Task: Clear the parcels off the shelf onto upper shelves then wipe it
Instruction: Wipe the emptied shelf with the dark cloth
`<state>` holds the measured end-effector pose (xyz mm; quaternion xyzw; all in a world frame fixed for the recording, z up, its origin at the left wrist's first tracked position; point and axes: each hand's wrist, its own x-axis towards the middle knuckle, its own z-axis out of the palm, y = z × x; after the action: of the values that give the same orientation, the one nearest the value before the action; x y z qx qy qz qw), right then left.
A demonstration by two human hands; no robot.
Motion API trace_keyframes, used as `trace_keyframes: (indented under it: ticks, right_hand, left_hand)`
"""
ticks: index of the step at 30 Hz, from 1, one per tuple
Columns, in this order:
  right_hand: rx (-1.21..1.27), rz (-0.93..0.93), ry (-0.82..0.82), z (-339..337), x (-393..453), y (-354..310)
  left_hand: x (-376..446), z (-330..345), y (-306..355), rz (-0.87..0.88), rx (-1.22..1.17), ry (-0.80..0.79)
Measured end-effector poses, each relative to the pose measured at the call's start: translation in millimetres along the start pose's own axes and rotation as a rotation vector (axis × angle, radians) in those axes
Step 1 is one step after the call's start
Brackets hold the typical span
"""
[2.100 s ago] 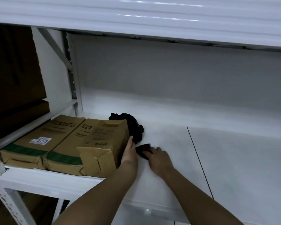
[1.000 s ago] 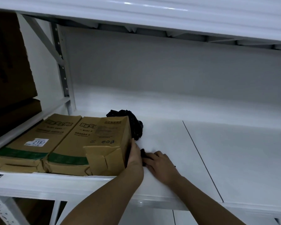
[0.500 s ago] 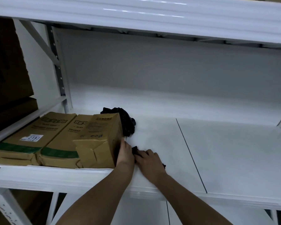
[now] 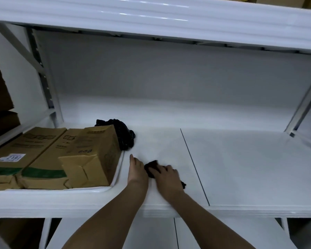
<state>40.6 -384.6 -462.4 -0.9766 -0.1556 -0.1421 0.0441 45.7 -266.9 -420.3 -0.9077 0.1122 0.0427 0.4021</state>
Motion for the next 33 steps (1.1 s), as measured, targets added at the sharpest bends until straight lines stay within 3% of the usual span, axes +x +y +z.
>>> trace_keyframes:
  ticks: [2,3,8,11,13,15,17,19,21,23,26,33]
  right_hand:
    - [0.045,-0.145,-0.063,-2.8,-3.4,11.8]
    - [0.091,-0.116,-0.071,-5.1,-5.9,26.7]
    - [-0.01,0.268,0.021,-15.8,-23.6,86.8]
    - [-0.128,0.521,-0.073,-20.8,-35.2,111.8]
    - [-0.156,0.587,-0.095,-21.8,-33.8,110.8]
    - [-0.105,0.533,-0.076,-17.4,-24.9,97.9]
    - [-0.024,0.35,-0.031,-13.2,-21.9,78.9]
    - [-0.044,0.153,-0.099,-13.1,-21.4,73.8]
    - [-0.052,0.076,-0.07,-3.0,-22.1,86.3]
    - [-0.024,0.101,-0.041,-12.6,-30.6,94.4]
    - [-0.007,0.282,0.011,-23.9,-46.7,111.2]
    - [-0.171,0.513,-0.033,-28.2,-70.4,124.9]
  left_hand:
    - [0.8,-3.9,2.5,-0.003,-0.019,0.015]
    - [2.5,-8.5,7.0,-0.002,-0.026,0.029]
    - [1.1,-18.9,18.6,0.02,-0.022,0.045]
    - [0.4,-20.4,22.8,0.027,-0.05,0.03]
    - [0.2,-19.7,22.4,0.009,-0.091,0.028]
    - [1.3,-19.6,20.7,-0.007,-0.137,0.04]
    - [4.0,-22.2,21.5,-0.008,-0.173,0.045]
    - [7.8,-26.6,24.9,-0.002,-0.204,0.053]
    - [10.0,-30.0,30.6,0.011,-0.24,0.066]
    - [9.4,-34.2,35.9,0.037,-0.267,0.083]
    - [5.6,-39.3,41.5,0.054,-0.315,0.108]
    - [-4.7,-36.3,47.7,-0.022,-0.594,0.106]
